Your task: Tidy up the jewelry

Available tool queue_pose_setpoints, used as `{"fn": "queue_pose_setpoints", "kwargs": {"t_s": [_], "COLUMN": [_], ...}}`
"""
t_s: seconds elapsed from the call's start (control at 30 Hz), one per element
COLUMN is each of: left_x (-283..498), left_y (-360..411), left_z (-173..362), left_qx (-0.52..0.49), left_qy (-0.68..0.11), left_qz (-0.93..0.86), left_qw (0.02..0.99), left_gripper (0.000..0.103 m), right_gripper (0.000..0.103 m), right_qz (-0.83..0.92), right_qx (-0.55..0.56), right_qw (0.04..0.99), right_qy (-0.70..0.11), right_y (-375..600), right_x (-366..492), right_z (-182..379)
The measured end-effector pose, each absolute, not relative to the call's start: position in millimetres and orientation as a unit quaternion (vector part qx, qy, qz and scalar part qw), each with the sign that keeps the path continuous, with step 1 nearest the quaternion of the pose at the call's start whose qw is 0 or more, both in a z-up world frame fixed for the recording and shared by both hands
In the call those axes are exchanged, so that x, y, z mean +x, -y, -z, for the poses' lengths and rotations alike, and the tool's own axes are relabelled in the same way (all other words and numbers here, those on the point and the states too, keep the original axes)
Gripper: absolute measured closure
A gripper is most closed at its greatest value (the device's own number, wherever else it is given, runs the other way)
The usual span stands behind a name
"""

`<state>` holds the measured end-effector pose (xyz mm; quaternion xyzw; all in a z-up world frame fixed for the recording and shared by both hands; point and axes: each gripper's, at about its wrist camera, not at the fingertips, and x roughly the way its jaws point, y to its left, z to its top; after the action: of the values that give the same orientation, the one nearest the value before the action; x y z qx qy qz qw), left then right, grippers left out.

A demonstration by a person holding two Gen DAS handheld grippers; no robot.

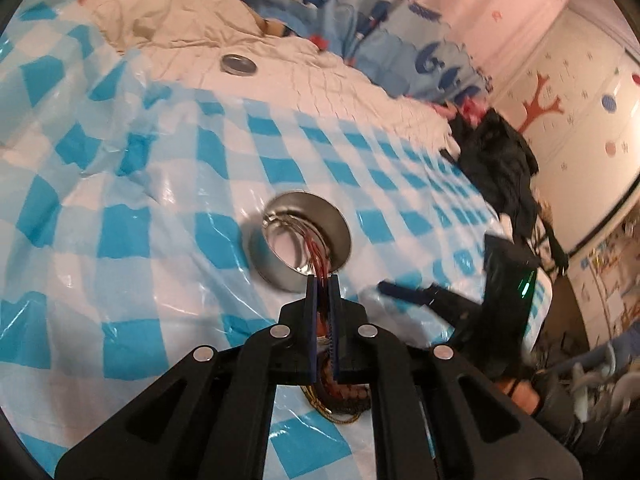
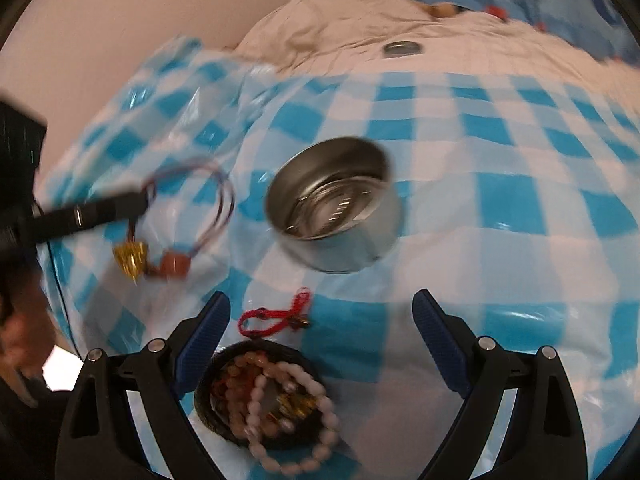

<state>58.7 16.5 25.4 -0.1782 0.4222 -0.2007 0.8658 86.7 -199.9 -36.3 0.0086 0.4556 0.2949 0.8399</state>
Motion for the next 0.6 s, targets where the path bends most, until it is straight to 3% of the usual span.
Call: {"fn": "queue_pose_setpoints", "kwargs": {"t_s": [0.23,0.27,0.3,0.33,0.4,0.6], "left_x": [65,65,66,66,67,72], "left_y": [-19,-18,-18,-19,-17,-10], "left_z": [-25,-25,-25,-25,-25,-26], "left_qx": [-0.180,-0.181,-0.181,-0.180,-0.178,-0.177], "left_qy": [-0.419,-0.418,-0.418,-0.418,-0.419,-0.419], "left_qz": [0.189,0.189,0.189,0.188,0.186,0.189], "left_qw": [0.870,0.870,0.870,0.870,0.871,0.870], "left_gripper": [0.099,0.099,0.099,0.099,0.099,0.099], "right_gripper": [0.015,0.026,0.052,0.058,0.085,0.086], "right_qz": [-0.298,-0.302,-0.302,-0.303,-0.319,-0.324], "right_qx": [-0.084,-0.092,-0.098,-0.096,-0.077,0.000], "right_qw": [0.831,0.828,0.823,0.822,0.816,0.829], "right_qy": [-0.462,-0.463,-0.470,-0.473,-0.475,-0.456], "right_y": [155,153,152,152,155,182], "right_x": [80,79,79,79,79,81], "right_z": [57,59,62,64,62,42]}}
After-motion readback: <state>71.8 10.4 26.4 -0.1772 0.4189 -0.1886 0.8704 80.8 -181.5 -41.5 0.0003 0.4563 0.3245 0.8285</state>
